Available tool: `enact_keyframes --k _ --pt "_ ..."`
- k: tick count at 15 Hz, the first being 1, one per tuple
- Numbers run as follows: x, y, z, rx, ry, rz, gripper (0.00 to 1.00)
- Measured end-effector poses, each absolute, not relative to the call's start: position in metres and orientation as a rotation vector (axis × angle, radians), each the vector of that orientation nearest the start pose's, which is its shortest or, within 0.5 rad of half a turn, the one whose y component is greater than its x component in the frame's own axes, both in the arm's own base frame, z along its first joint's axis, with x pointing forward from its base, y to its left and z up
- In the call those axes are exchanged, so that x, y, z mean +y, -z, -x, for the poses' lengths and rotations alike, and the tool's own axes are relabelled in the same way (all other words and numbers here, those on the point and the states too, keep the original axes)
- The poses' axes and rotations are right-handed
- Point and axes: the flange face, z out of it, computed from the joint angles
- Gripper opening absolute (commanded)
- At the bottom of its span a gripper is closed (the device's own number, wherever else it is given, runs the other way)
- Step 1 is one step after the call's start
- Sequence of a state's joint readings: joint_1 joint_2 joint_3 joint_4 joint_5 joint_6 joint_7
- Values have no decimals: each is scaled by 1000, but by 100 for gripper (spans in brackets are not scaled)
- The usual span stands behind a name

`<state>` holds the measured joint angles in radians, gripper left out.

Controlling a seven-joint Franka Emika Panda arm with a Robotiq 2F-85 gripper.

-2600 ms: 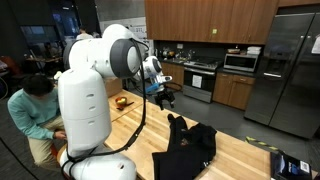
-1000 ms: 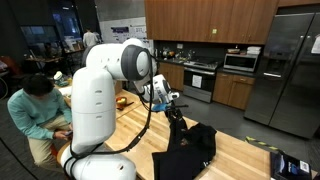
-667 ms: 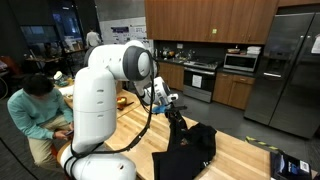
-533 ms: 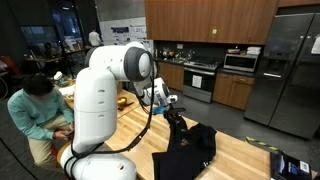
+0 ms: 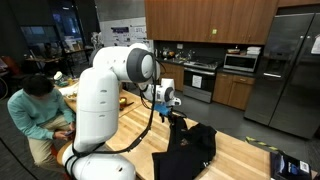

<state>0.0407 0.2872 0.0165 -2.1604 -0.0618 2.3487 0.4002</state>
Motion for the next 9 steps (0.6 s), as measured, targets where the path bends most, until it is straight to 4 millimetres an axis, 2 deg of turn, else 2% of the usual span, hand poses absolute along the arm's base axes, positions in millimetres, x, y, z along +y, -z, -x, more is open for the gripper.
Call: enact_keyframes --k 4,9 --pt "19 -263 -564 253 -61 3118 100" --pt "20 -261 -574 34 -7 3177 100"
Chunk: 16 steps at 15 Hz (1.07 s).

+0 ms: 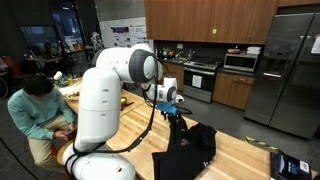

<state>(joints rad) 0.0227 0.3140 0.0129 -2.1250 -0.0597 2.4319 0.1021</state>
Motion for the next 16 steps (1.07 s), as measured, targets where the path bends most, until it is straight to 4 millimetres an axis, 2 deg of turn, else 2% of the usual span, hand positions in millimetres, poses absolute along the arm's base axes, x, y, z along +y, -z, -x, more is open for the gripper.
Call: enact_keyframes --k 2,3,4,6,12,14,16 --pt "19 -255 -575 -16 -7 3207 100" --pt "17 -251 -576 -38 -6 3220 90" --pt "15 -248 -576 -54 -6 3232 74" --pt "10 -242 -577 -70 -5 3248 62" --pt "4 -238 -581 -91 2 3275 14" --pt "8 -240 -583 -115 13 3284 1" --pt "15 -243 -585 -129 26 3289 0"
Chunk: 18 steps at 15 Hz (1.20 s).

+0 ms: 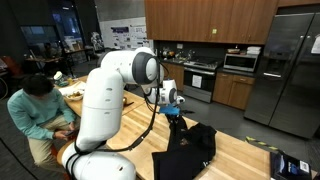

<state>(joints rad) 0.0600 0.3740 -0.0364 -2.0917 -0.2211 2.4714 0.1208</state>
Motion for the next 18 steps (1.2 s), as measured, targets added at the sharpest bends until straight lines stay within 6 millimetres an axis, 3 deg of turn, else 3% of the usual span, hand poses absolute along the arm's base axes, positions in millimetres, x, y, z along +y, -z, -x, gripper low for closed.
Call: enact_keyframes --k 5,11,18 --pt "44 -252 -583 -134 -1 3294 1" --pt "95 -280 -574 -92 -145 3227 1" --pt "133 -307 -584 27 -143 3178 1"
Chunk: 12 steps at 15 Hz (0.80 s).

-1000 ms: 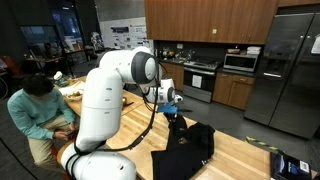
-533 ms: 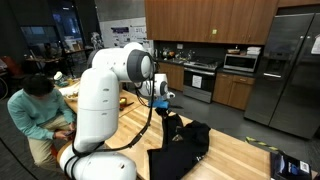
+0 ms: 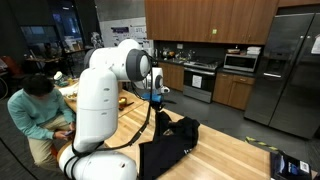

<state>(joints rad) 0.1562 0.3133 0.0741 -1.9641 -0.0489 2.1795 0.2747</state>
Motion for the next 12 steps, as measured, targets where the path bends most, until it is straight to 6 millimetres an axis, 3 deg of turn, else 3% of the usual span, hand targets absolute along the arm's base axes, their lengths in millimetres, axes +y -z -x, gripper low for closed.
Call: enact_keyframes --k 10,11,12 --pt "206 -313 -586 59 -102 3167 1" --pt "213 -314 -586 51 -97 3165 30" --pt "219 -315 -584 43 -92 3164 31"
